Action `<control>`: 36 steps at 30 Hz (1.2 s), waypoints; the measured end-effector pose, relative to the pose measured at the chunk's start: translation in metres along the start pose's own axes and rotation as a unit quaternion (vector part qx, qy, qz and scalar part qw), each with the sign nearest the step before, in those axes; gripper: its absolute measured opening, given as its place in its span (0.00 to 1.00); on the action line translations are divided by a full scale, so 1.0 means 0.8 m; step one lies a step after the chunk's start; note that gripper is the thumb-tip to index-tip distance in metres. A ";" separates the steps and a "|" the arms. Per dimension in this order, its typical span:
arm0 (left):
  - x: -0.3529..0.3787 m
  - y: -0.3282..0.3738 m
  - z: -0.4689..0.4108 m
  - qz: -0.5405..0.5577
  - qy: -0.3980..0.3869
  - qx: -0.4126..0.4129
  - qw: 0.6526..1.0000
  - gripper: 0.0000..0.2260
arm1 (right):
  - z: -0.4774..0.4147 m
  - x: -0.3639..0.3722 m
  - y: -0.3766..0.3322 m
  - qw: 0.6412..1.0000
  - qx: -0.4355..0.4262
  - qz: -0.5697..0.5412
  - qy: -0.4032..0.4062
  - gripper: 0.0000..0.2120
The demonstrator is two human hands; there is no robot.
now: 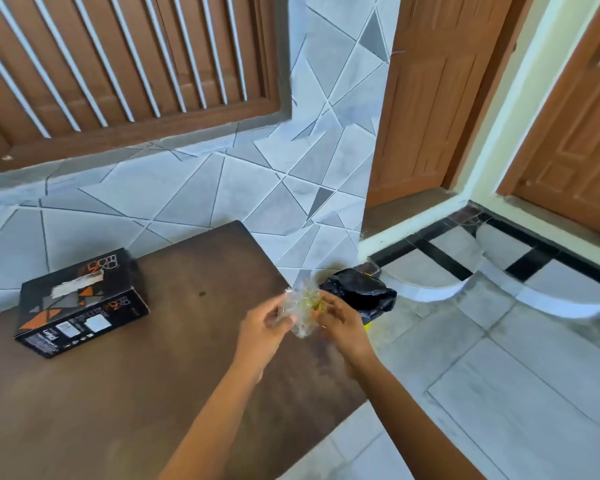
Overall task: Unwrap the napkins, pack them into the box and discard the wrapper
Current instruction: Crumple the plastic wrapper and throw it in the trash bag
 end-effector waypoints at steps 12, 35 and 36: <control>0.178 0.049 -0.106 -0.035 0.004 -0.013 0.999 0.09 | -0.043 -0.205 0.014 0.994 0.069 -0.077 0.031 0.16; 0.328 -0.125 -0.484 -0.145 -0.029 -0.183 0.972 0.13 | -0.390 -0.380 0.179 0.945 0.317 0.061 -0.052 0.19; 0.331 -0.136 -0.497 -0.159 -0.042 -0.194 0.967 0.14 | -0.402 -0.383 0.192 0.942 0.322 0.067 -0.063 0.20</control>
Point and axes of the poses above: each hand's wrist, its own z-axis away from the middle knuckle, its own x-axis out of the palm, y = z × x, the point moved 10 cm from there along -z, towards the middle knuckle, and after that the axes turned 8 degrees about -y, right-handed, at the moved point
